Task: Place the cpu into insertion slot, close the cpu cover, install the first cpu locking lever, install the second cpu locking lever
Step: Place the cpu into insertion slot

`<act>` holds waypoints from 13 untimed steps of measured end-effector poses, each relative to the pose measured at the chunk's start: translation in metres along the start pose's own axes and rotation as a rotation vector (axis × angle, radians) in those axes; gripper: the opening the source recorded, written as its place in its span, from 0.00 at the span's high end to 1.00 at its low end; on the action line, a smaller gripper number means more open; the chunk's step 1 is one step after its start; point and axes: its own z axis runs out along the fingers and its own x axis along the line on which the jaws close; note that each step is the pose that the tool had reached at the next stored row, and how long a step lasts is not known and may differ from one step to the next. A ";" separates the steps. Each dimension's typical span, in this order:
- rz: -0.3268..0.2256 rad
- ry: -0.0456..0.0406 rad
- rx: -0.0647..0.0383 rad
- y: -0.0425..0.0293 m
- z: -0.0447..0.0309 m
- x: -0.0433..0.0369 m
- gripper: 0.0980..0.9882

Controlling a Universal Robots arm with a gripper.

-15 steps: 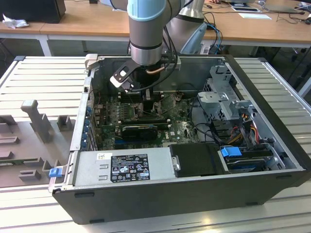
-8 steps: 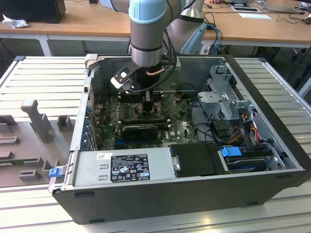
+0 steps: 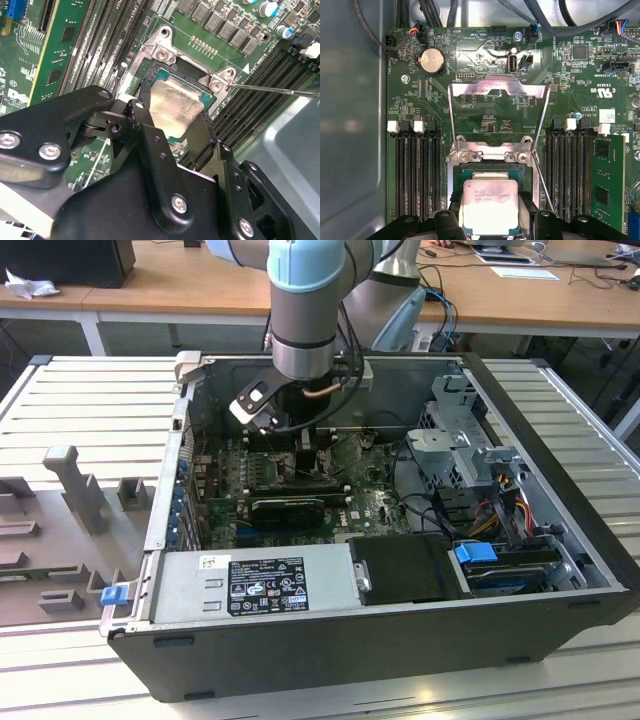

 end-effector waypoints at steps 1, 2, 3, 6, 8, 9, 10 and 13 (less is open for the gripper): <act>0.000 -0.0001 0.000 0.0002 0.0003 0.0000 0.52; 0.001 -0.0001 0.000 0.0002 0.0009 -0.0001 0.52; 0.000 -0.0003 0.000 0.0002 0.0016 -0.0001 0.52; 0.000 -0.0001 0.000 0.0003 0.0020 -0.0001 0.52; 0.000 -0.0001 0.000 0.0003 0.0020 -0.0001 0.52; 0.000 -0.0002 0.000 0.0003 0.0020 -0.0001 0.52; 0.000 0.0001 0.000 0.0003 0.0021 -0.0001 0.52; 0.000 0.0004 0.000 0.0003 0.0023 -0.0003 0.51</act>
